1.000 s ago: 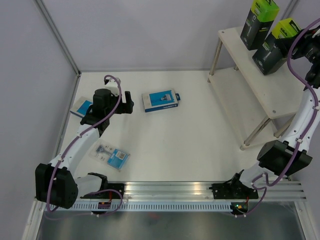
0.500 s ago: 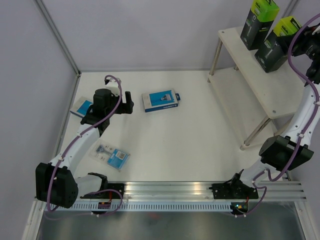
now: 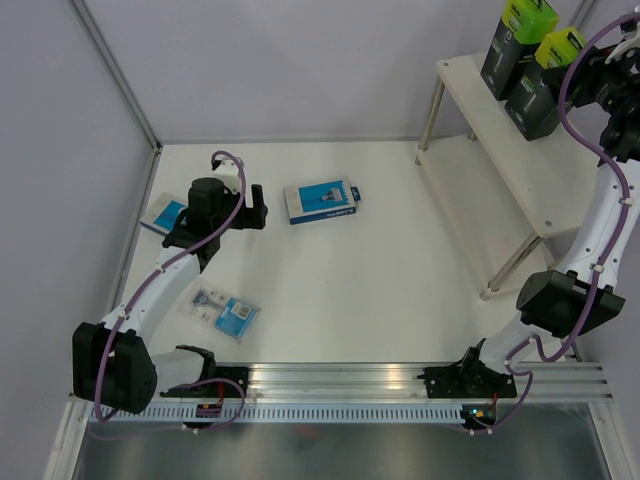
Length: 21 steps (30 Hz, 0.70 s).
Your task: Place and organize the shaving razors onto the shelf
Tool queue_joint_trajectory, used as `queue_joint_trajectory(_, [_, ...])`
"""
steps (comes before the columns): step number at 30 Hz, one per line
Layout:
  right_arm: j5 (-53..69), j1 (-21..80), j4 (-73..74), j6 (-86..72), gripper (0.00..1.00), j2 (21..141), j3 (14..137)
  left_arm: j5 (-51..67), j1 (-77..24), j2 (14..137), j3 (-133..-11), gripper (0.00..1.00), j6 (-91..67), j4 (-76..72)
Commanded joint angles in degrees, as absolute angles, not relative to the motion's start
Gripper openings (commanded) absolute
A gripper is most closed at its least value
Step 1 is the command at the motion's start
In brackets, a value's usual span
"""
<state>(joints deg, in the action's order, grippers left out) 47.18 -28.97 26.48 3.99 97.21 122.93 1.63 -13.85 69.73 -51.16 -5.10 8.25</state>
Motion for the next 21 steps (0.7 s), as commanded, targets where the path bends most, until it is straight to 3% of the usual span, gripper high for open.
queue_joint_trajectory(1, [43.34, -29.0, 27.42, 7.38, 0.56, 97.56, 123.4, 2.29, -13.54, 69.79, -51.94, 0.95, -3.6, 8.53])
queue_joint_trajectory(6, [43.07, -28.74, 27.33, 7.12, 0.67, 98.0, 122.52, 2.11, -13.54, 69.79, -51.94, 0.95, -3.52, 8.61])
queue_joint_trajectory(14, [43.86, -28.3, 27.51, 7.29, 0.76, 98.44, 121.73, 2.2, -13.54, 70.22, -51.94, 0.95, -3.43, 8.88])
queue_joint_trajectory(18, [43.33, -28.21, 26.99, 7.56, 0.77, 97.56, 120.24, 2.29, -13.54, 70.14, -51.94, 0.95, -3.34, 8.96])
queue_joint_trajectory(21, [43.24, -28.12, 25.93, 7.91, 0.71, 97.21, 119.01, 2.2, -13.54, 70.05, -51.94, 0.95, -3.25, 9.05])
